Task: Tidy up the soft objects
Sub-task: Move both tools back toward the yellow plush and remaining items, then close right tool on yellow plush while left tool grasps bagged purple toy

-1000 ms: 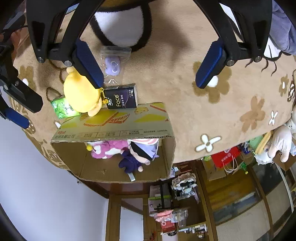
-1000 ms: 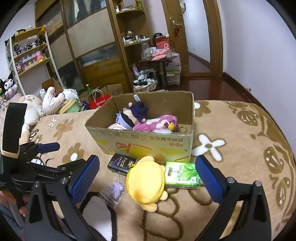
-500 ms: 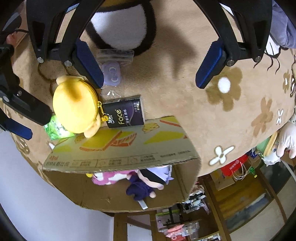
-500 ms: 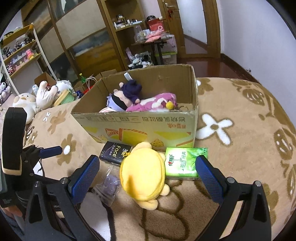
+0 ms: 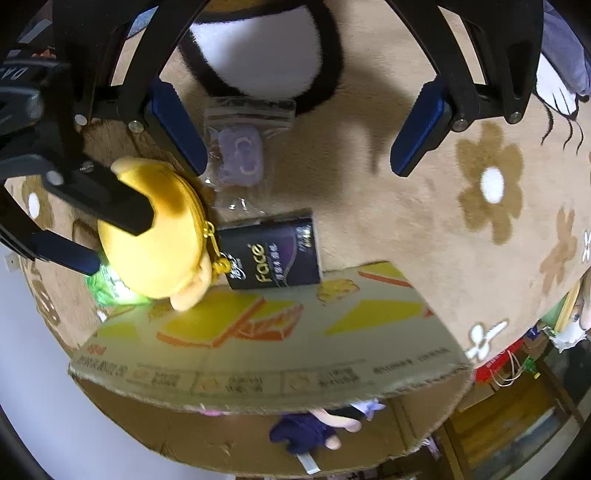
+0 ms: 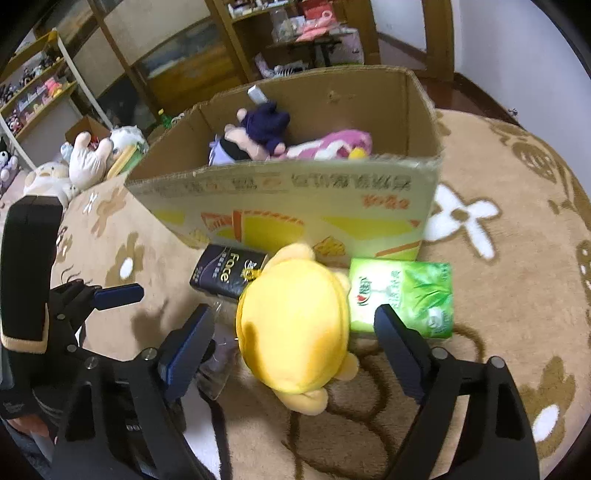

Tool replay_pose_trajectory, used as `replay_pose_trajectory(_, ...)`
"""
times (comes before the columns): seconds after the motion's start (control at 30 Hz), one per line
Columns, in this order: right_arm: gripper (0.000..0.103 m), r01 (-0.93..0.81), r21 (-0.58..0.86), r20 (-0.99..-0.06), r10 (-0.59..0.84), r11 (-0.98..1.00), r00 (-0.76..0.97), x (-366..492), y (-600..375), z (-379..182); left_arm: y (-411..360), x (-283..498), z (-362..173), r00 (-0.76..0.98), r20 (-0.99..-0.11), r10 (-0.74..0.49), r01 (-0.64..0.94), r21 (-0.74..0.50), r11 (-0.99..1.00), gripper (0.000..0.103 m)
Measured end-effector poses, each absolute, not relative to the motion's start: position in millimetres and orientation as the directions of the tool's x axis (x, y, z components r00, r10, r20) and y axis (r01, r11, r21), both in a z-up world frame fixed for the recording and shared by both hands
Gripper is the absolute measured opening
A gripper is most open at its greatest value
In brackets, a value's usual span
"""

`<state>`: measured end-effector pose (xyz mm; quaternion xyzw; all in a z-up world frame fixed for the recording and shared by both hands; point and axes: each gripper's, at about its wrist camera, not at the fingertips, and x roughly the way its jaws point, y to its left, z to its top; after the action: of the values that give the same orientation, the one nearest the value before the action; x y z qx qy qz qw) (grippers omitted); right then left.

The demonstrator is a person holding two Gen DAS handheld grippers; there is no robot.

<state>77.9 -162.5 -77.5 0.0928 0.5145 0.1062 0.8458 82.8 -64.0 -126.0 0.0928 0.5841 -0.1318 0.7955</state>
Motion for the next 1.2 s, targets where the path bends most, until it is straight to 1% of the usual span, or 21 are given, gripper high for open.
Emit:
replay_pose_trajectory(0.2, 0.091, -0.101, 0.253, -0.866, 0.272, 0.962, 0.420, 82.6, -151.6, -87.4, -72.9, 81.9, -137.4, 0.244, -0.963, -0.115, 0.341, -0.025, 0.940, 0.098)
replay_pose_trajectory(0.3, 0.089, -0.102, 0.262, -0.867, 0.281, 0.960, 0.412, 84.4, -149.2, -90.6, -72.0, 84.8, -145.3, 0.202, -0.971, -0.131, 0.330, -0.059, 0.942, 0.098)
replay_pose_trajectory(0.43, 0.089, -0.106, 0.267, -0.871, 0.287, 0.958, 0.399, 86.9, -148.4, -95.9, -69.7, 88.5, -153.3, 0.185, -0.976, -0.116, 0.317, -0.053, 0.947, 0.098)
replay_pose_trajectory(0.5, 0.089, -0.106, 0.268, -0.873, 0.288, 0.958, 0.394, 87.4, -148.6, -98.1, -68.2, 89.6, -156.2, 0.175, -0.976, -0.127, 0.311, -0.067, 0.948, 0.098)
replay_pose_trajectory(0.77, 0.089, -0.108, 0.260, -0.877, 0.281, 0.960, 0.390, 91.8, -140.8, -100.5, -54.5, 89.7, -166.0, 0.194, -0.972, -0.132, 0.327, -0.063, 0.943, 0.097)
replay_pose_trajectory(0.87, 0.089, -0.101, 0.275, -0.872, 0.292, 0.956, 0.392, 89.8, -142.6, -99.6, -51.8, 87.8, -166.9, 0.199, -0.970, -0.140, 0.329, -0.069, 0.942, 0.092)
replay_pose_trajectory(1.2, 0.088, -0.094, 0.293, -0.867, 0.306, 0.952, 0.393, 87.8, -151.6, -98.7, -46.7, 84.5, -168.2, 0.172, -0.971, -0.164, 0.315, -0.104, 0.944, 0.091)
